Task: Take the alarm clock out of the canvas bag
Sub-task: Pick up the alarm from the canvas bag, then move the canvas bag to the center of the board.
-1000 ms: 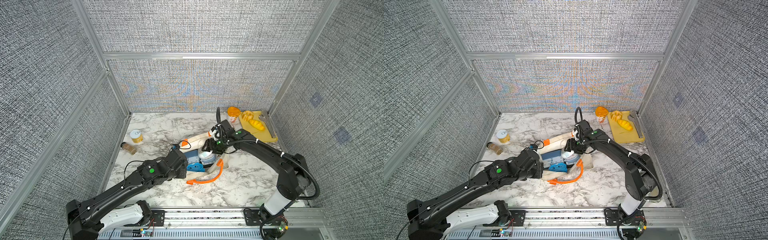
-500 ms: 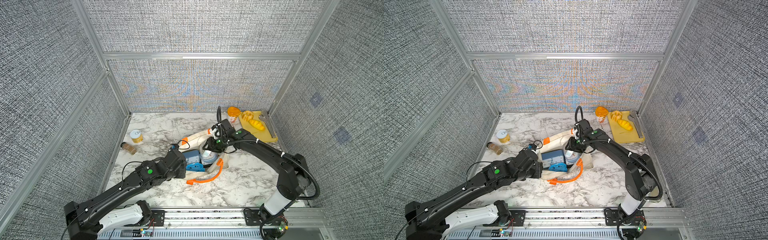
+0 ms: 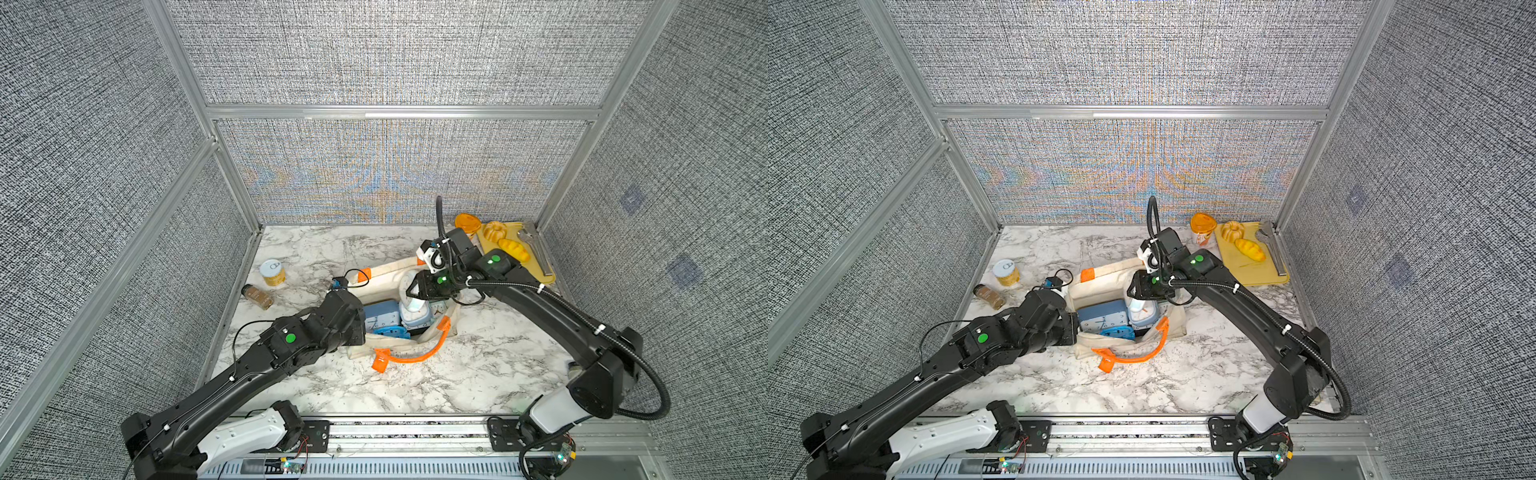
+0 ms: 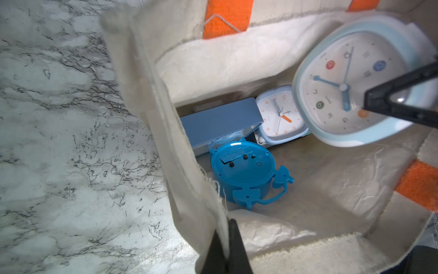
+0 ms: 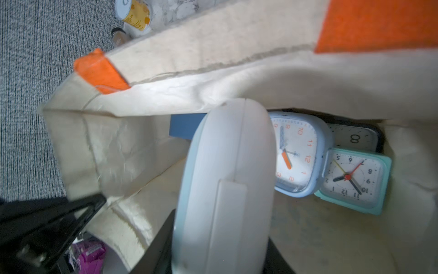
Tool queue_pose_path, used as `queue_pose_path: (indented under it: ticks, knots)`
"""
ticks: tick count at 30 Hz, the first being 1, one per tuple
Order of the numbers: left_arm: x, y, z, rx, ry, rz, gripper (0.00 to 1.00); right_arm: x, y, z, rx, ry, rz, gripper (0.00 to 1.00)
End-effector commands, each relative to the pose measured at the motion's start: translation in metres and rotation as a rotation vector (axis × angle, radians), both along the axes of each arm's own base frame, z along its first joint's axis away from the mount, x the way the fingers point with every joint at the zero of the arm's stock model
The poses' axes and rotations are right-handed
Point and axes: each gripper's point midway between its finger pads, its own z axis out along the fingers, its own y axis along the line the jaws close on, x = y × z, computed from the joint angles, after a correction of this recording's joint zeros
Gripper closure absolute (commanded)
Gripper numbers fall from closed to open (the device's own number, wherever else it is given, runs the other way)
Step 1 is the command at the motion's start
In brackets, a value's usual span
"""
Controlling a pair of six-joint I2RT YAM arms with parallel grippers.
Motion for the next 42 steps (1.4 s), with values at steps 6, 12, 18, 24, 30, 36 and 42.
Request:
queue_pose_path:
  ticks: [6,12,18,24,30,36,42]
  knots:
    - [0.011,0.013,0.008,0.048,-0.03,-0.011,0.98,-0.009,-0.018,0.07,-0.002,-0.192,0.037,0.68]
    - [0.019,0.028,0.019,0.1,-0.059,0.013,0.99,0.019,-0.066,0.124,-0.059,-0.351,-0.114,0.7]
    - [0.024,0.053,0.033,0.16,-0.09,0.061,0.99,0.051,-0.141,0.131,-0.166,-0.401,-0.326,0.7]
    - [0.02,0.074,0.029,0.196,-0.08,0.096,0.98,0.081,-0.184,0.086,-0.266,-0.377,-0.454,0.7]
    - [0.021,0.077,0.018,0.19,-0.056,0.107,0.6,0.123,-0.208,0.032,-0.378,-0.347,-0.511,0.7]
    - [0.039,0.063,0.039,0.144,-0.087,0.113,0.29,0.163,-0.204,-0.01,-0.371,-0.35,-0.466,0.7]
    - [0.063,0.033,0.092,0.068,-0.17,0.039,0.16,0.185,-0.188,-0.06,-0.362,-0.287,-0.375,0.7]
